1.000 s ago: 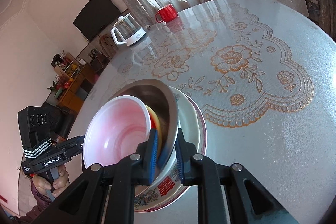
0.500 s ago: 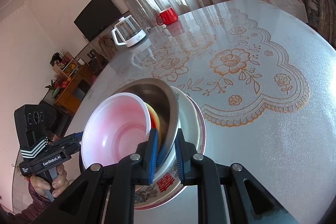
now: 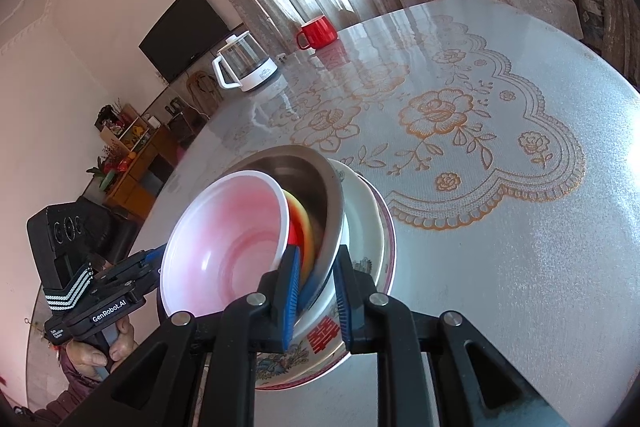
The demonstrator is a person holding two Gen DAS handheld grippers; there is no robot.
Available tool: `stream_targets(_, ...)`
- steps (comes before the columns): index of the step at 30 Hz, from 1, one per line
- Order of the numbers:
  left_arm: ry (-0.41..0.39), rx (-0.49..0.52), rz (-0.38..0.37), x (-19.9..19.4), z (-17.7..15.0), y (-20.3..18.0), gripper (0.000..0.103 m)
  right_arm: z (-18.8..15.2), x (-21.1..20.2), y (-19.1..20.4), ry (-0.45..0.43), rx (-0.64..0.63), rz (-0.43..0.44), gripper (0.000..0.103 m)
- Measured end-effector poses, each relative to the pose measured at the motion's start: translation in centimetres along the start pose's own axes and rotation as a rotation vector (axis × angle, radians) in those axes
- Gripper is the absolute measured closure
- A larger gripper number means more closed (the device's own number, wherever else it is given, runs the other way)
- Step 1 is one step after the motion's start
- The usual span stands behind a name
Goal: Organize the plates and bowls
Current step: 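Carry the nested bowls with both grippers and lower them onto the plate stack, then open both grippers and release the steel bowl on the plates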
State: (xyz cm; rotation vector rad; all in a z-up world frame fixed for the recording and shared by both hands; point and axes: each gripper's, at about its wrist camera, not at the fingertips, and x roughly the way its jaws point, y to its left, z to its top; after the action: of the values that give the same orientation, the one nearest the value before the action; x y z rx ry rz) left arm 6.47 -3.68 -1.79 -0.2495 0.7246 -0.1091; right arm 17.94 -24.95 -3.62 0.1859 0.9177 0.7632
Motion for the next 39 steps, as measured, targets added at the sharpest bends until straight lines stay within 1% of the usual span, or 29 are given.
stream_targets(10,-0.012,-0.003,-0.006,-0.1,-0.3,0.2,0.073,-0.2,0.0,0.0,-0.013,0.019,0.008,0.086)
stream_targets(13,-0.015,-0.017,-0.015,-0.2,-0.4,0.4,0.073,-0.3,0.0,0.1,-0.017,0.014,0.002,0.086)
stream_targets(16,-0.017,-0.039,-0.018,-0.2,-0.5,0.7,0.070,-0.5,-0.1,0.3,-0.028,0.002,-0.014,0.086)
stream_targets(19,-0.042,-0.056,-0.010,-0.8,-0.7,0.9,0.070,-0.7,-0.3,0.9,-0.045,-0.024,-0.042,0.084)
stream_targets(21,-0.062,-0.058,-0.001,-1.3,-1.0,1.0,0.069,-1.1,-0.6,1.5,-0.067,-0.055,-0.076,0.081)
stream_targets(23,-0.079,-0.059,0.006,-1.8,-1.3,1.2,0.064,-1.5,-1.0,2.0,-0.092,-0.085,-0.100,0.079)
stream_targets(24,-0.086,-0.060,0.008,-2.1,-1.4,1.2,0.062,-1.7,-1.2,2.2,-0.104,-0.095,-0.104,0.077)
stream_targets(27,-0.106,-0.059,0.010,-2.7,-1.7,1.4,0.062,-2.4,-2.1,2.7,-0.140,-0.121,-0.115,0.076)
stream_targets(32,-0.129,-0.073,0.005,-3.4,-2.3,1.6,0.062,-3.2,-3.3,3.2,-0.180,-0.129,-0.098,0.076)
stream_targets(34,-0.140,-0.081,0.003,-3.7,-2.6,1.8,0.062,-3.7,-4.1,3.7,-0.199,-0.151,-0.086,0.076)
stream_targets(37,-0.161,-0.065,0.034,-4.4,-3.1,1.9,0.062,-5.2,-5.1,4.7,-0.207,-0.213,-0.068,0.076)
stream_targets(39,-0.158,-0.045,0.078,-4.5,-3.6,1.8,0.062,-6.6,-5.5,5.4,-0.197,-0.262,-0.054,0.076)
